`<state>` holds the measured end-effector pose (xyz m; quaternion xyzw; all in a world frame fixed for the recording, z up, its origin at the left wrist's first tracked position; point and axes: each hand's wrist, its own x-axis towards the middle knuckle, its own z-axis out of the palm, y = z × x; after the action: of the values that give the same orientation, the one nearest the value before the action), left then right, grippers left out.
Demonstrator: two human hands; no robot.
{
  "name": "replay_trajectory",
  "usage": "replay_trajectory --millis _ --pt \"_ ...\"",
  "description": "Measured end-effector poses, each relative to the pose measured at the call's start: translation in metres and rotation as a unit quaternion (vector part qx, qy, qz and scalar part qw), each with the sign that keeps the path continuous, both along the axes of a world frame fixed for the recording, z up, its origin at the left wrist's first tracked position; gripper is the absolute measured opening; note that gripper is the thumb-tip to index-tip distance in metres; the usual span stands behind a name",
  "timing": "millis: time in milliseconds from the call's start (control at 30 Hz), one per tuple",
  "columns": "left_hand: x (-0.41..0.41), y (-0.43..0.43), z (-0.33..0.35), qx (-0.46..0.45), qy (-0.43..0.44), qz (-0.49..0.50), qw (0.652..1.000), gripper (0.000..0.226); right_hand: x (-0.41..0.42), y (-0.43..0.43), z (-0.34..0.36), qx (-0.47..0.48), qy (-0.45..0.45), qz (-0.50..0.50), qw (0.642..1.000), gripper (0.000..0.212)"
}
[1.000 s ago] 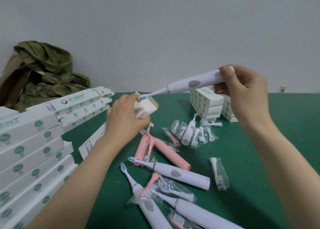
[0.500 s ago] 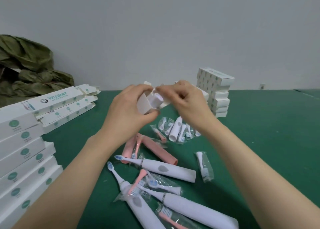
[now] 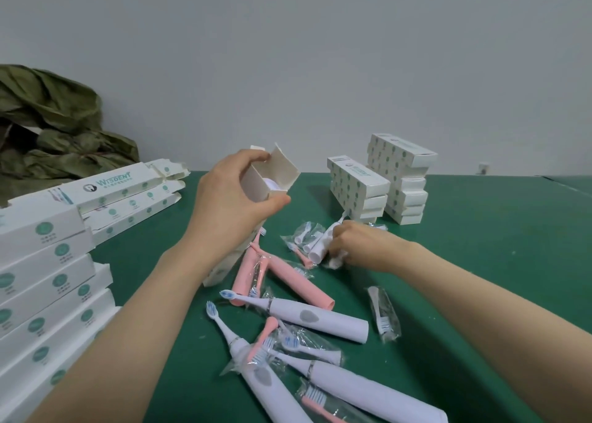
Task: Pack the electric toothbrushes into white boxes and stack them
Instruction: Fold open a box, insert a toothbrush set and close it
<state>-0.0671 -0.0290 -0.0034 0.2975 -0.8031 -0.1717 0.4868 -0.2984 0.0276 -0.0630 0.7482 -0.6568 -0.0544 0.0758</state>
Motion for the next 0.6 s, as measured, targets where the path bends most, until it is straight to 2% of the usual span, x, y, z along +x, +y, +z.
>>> replay_trajectory --millis 67,100,133,167,200,267,300,333,367,400,500,533,600 --pt "0.000 -0.003 -0.002 -0.016 -0.019 0.002 1.000 0.054 0.004 0.004 0.010 -0.063 -0.087 -0.037 0.994 0.021" --pt "-0.001 -0.005 -0.003 -0.027 -0.032 0.007 0.999 0.054 0.010 0.007 0.018 -0.137 -0.168 -0.058 0.975 0.013" --pt "-0.001 -0.006 -0.006 -0.032 -0.045 0.014 0.998 0.054 0.019 0.010 0.027 -0.223 -0.261 -0.076 0.936 0.007" --pt "-0.002 -0.007 -0.008 -0.032 -0.055 0.019 0.998 0.054 0.029 0.015 0.035 -0.298 -0.380 -0.088 0.871 0.012" --pt "-0.003 -0.007 -0.010 -0.029 -0.063 0.020 0.997 0.055 0.041 0.019 0.045 -0.340 -0.524 -0.076 0.777 0.017" --pt "-0.005 -0.007 -0.014 -0.033 -0.076 0.014 0.996 0.055 0.066 0.027 0.064 -0.313 -0.776 0.011 0.547 0.017" --pt "-0.006 -0.007 -0.015 -0.033 -0.077 0.013 0.996 0.055 0.079 0.029 0.070 -0.268 -0.843 0.054 0.463 0.013" --pt "-0.007 -0.007 -0.015 -0.029 -0.073 0.013 0.997 0.055 0.091 0.030 0.074 -0.223 -0.875 0.080 0.422 0.011" --pt "-0.007 -0.006 -0.014 -0.020 -0.066 0.014 0.998 0.055 0.102 0.029 0.075 -0.195 -0.883 0.086 0.417 0.011" --pt "-0.007 -0.005 -0.014 -0.008 -0.059 0.013 0.998 0.056 0.111 0.027 0.074 -0.189 -0.879 0.070 0.432 0.012" --pt "-0.006 -0.001 -0.012 0.009 -0.042 0.000 0.999 0.059 0.121 0.019 0.062 -0.273 -0.832 -0.051 0.480 0.009" --pt "-0.006 0.001 -0.011 0.009 -0.040 -0.004 0.999 0.059 0.119 0.017 0.059 -0.300 -0.816 -0.084 0.487 0.009" --pt "-0.006 0.003 -0.009 0.010 -0.042 -0.011 0.999 0.060 0.115 0.013 0.056 -0.332 -0.794 -0.112 0.496 0.022"
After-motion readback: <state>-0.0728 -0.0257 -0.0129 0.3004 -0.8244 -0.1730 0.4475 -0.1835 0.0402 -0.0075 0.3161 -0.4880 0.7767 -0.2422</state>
